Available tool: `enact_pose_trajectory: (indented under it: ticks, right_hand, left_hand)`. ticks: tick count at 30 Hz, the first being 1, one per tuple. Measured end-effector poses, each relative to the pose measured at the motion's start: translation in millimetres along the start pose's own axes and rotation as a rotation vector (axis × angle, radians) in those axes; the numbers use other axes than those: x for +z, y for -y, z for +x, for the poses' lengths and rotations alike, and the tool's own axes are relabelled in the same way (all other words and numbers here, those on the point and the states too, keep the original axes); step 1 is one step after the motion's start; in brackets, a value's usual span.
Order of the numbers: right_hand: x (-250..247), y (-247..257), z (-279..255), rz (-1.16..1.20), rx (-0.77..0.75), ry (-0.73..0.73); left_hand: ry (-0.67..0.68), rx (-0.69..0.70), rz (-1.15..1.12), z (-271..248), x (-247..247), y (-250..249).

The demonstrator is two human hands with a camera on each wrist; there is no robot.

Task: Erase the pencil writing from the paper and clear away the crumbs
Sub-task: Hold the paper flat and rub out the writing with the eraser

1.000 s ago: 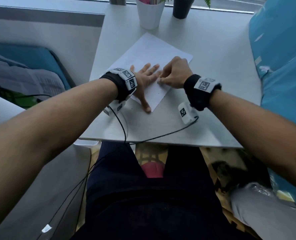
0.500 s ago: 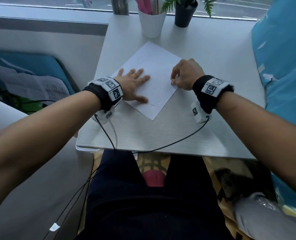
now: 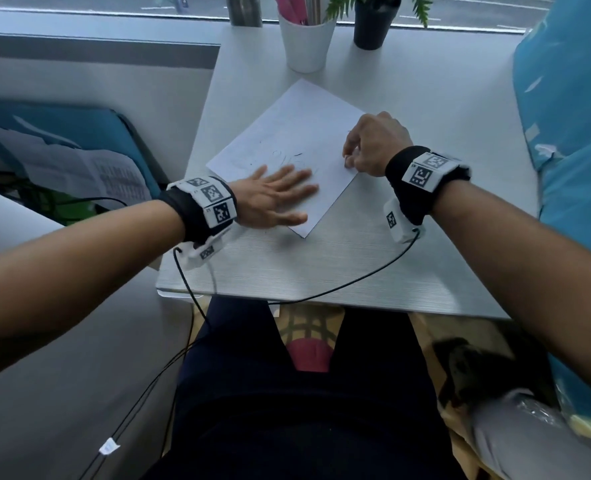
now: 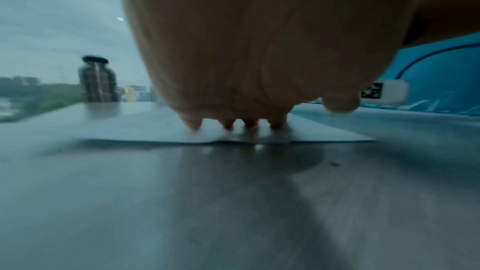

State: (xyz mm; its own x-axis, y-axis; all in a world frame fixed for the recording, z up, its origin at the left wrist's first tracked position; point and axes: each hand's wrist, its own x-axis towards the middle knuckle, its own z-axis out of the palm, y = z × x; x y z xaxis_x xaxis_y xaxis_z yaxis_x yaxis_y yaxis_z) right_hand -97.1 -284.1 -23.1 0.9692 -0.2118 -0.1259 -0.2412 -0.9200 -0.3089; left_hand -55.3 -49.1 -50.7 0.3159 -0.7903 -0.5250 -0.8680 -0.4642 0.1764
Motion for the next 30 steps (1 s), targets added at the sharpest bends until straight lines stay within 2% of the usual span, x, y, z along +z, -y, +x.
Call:
enact_pose_trajectory:
  ticks: [2, 3, 5, 7, 8, 9, 12, 14, 17, 23, 26, 30]
  right_hand:
    - [-1, 3, -1, -0.009, 0.006, -0.003]
    - [-1, 4, -2, -0.014, 0.007, -0.009]
    - [-1, 5, -3, -0.032, 0.003, -0.021]
    - [0, 6, -4, -0.050, -0.006, -0.023]
    - [0, 7, -3, -0.056, -0.010, -0.017]
    - [1, 7, -3, -0.065, -0.012, -0.011]
    - [1, 8, -1, -0.083, -0.016, 0.012]
    - [3, 9, 1, -0.027, -0.050, 0.016]
    - [10, 22, 0, 0.119, -0.136, 0.020]
    - [15, 33, 8, 0.178, -0.122, -0.004]
    - [24, 43, -3, 0.155, -0.219, 0.070]
    - [15, 32, 8, 0.204, -0.086, -0.020]
  left_hand:
    - [-0.079, -0.166, 0.051, 3, -6, 7]
    - [-0.135, -0.180, 0.074, 5, -7, 6]
    - [-0.198, -0.014, 0.088, 11, -10, -7]
    - [-0.130, 0.200, 0.056, 18, -14, -20]
    - [-0.082, 0.229, 0.022, 21, -16, -21]
    - [-0.053, 0.200, -0.013, 23, -18, -18]
    - [-0.069, -0.053, -0.078, 30, -27, 5]
    - [-0.088, -0.135, -0.093, 32, -28, 16]
    - [-0.087, -0.146, -0.114, 34, -25, 21]
    - [-0.088, -0.166, -0.121, 37, -24, 25]
    - [-0.082, -0.164, -0.123, 38, -23, 26]
    - [-0.102, -0.172, -0.132, 40, -20, 27]
